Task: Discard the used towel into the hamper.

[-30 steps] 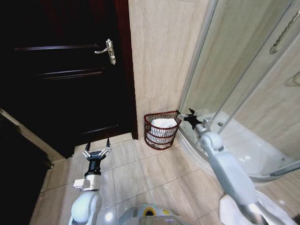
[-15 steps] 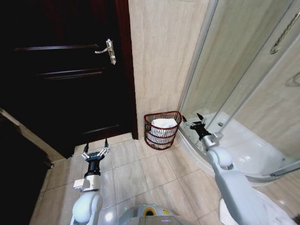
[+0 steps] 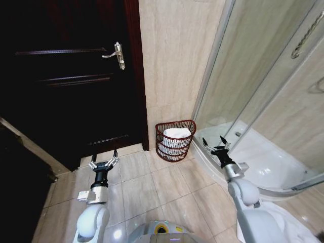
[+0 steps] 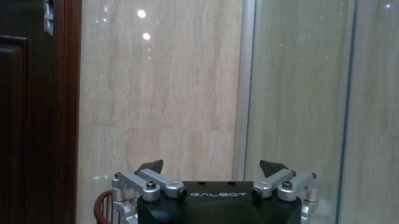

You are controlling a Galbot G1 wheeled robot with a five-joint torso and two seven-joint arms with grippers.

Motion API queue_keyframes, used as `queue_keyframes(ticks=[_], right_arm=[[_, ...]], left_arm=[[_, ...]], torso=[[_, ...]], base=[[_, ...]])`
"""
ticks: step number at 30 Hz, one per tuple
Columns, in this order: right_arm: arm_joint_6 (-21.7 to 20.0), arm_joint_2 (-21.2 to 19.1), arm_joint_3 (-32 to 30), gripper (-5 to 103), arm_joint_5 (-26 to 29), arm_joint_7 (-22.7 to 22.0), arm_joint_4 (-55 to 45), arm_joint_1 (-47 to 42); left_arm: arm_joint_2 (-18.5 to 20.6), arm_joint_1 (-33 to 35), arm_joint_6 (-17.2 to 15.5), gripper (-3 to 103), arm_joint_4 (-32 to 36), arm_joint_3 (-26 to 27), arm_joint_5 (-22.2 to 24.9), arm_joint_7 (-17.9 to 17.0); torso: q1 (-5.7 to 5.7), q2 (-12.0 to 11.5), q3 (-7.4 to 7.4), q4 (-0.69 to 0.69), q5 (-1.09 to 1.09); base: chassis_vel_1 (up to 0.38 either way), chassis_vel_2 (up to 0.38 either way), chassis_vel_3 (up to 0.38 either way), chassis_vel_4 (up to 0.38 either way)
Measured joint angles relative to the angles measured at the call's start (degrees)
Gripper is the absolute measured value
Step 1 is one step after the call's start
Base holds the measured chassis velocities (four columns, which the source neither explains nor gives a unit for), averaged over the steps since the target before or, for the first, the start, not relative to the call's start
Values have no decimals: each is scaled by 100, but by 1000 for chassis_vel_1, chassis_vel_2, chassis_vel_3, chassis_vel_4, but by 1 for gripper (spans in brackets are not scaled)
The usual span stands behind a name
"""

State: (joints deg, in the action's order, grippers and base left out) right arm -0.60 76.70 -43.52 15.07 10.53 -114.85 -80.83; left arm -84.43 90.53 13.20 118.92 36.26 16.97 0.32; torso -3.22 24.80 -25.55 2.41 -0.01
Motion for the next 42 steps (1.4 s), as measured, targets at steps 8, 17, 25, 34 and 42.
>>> queue_keyframes(ticks=[8, 17, 25, 34, 42], right_arm=[[-162, 294, -501, 100, 162, -9, -384, -466], [-160, 572, -766, 100, 342, -9, -1053, -1159], [-70, 955, -804, 100, 289, -4, -1603, -1668], [-38, 981, -822, 100, 317, -2, -1737, -1869], [111, 810, -982, 100, 498, 29, -1662, -1997]], left_arm=[[-99, 48, -339, 100, 123, 48, -98, 91], [648, -88, -623, 100, 171, 99, 653, 282], [1206, -144, -651, 100, 164, 190, 1016, 312], [1073, -31, -730, 100, 400, 154, 838, 144], [1016, -1, -796, 100, 507, 112, 709, 127]], torso=[[0, 0, 0, -1, 0], [0, 0, 0, -2, 0], [0, 0, 0, -1, -2], [0, 0, 0, 0, 0], [0, 0, 0, -1, 1]], base=[[0, 0, 0, 0], [0, 0, 0, 0], [0, 0, 0, 0], [0, 0, 0, 0], [0, 0, 0, 0]])
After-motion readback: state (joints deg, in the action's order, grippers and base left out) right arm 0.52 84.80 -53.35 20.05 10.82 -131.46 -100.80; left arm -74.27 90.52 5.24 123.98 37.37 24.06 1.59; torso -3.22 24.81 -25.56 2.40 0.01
